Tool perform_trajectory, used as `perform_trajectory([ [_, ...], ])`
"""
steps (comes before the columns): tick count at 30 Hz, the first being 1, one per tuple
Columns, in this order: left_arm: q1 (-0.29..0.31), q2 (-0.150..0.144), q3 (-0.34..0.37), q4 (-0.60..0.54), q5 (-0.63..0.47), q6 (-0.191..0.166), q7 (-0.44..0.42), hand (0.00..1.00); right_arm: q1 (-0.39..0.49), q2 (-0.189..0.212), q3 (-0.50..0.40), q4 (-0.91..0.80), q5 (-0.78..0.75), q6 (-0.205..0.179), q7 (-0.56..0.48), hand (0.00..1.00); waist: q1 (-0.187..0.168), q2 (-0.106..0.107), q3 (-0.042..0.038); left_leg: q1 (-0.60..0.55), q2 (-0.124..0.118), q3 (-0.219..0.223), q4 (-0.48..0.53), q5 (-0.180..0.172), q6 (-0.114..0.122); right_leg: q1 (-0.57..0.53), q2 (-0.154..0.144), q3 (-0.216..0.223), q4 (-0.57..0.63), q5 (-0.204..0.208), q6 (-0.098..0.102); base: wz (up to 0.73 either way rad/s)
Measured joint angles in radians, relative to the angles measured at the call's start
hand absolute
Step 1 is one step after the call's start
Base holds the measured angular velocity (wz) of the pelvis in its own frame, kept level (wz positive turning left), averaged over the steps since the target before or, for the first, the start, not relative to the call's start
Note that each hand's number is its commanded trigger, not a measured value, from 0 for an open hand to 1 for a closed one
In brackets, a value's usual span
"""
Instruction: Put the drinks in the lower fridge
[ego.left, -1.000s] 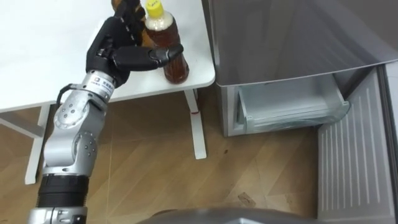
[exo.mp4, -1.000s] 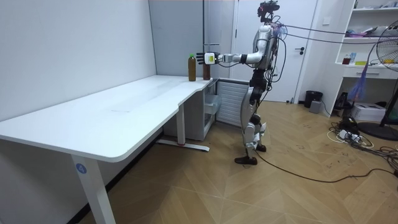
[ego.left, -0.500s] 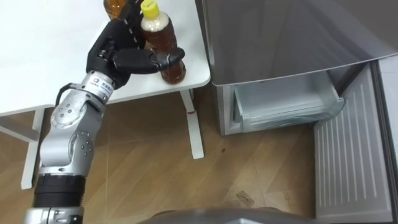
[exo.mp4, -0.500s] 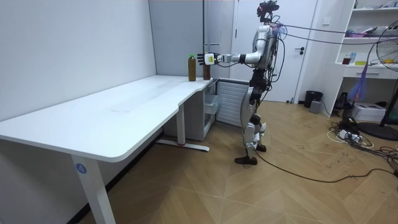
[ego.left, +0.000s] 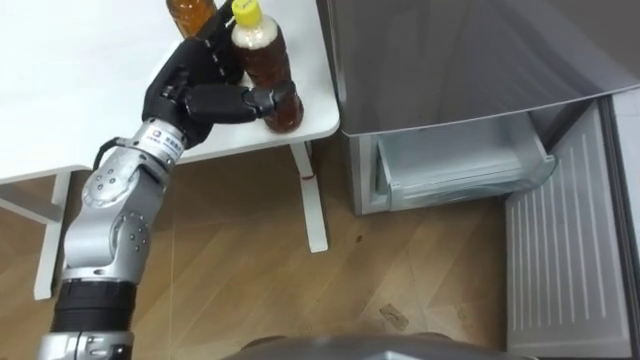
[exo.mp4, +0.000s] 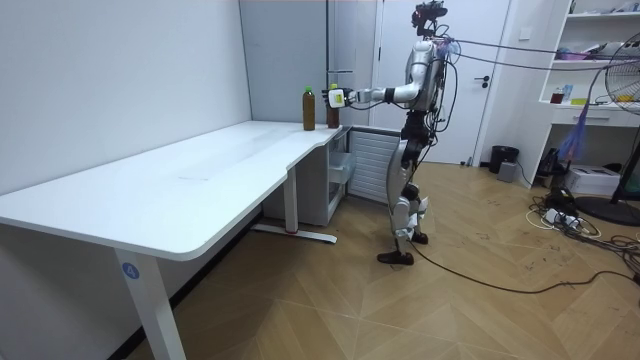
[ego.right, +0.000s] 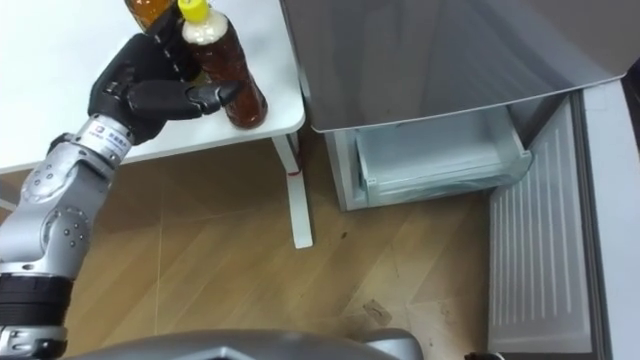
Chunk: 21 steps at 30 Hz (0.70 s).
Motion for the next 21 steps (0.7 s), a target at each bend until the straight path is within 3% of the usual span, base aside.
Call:
perform_trajectory([
  [4,-0.002,0.002,-0.011,0.028,0.029,0.002,-0.001,1.0,-0.003,-0.001,0.001,-0.002,0.0,-0.006,0.002,0.0,-0.001,0.002,0.0005,0.0,0.0,0.0,0.001,0.0,0.0,-0.001,0.0,0.0,0.001,0.0,0.0,0.0],
  [7,-0.002,0.005,-0.026,0.038,0.079,0.003,0.003,1.0,-0.007,-0.003,0.018,-0.02,-0.023,-0.01,0.015,0.0,0.002,0.0,0.0067,-0.008,0.003,0.001,0.001,0.0,0.0,-0.015,0.001,0.002,0.01,-0.001,-0.001,-0.02],
  [12,-0.006,0.012,-0.03,0.041,0.12,0.005,0.011,1.0,-0.054,-0.009,0.029,-0.097,-0.113,-0.005,0.061,0.0,0.02,-0.006,0.0093,-0.02,0.008,0.025,0.0,0.0,0.0,-0.042,0.002,0.027,0.013,0.001,0.0,-0.15],
  [21,-0.047,0.011,-0.099,0.112,0.162,0.004,0.028,1.0,-0.194,-0.038,0.128,-0.304,-0.134,-0.051,0.187,0.0,0.05,-0.017,0.0066,-0.028,0.009,0.02,-0.003,0.0,0.0,-0.04,0.002,-0.011,0.012,0.006,-0.002,0.08],
])
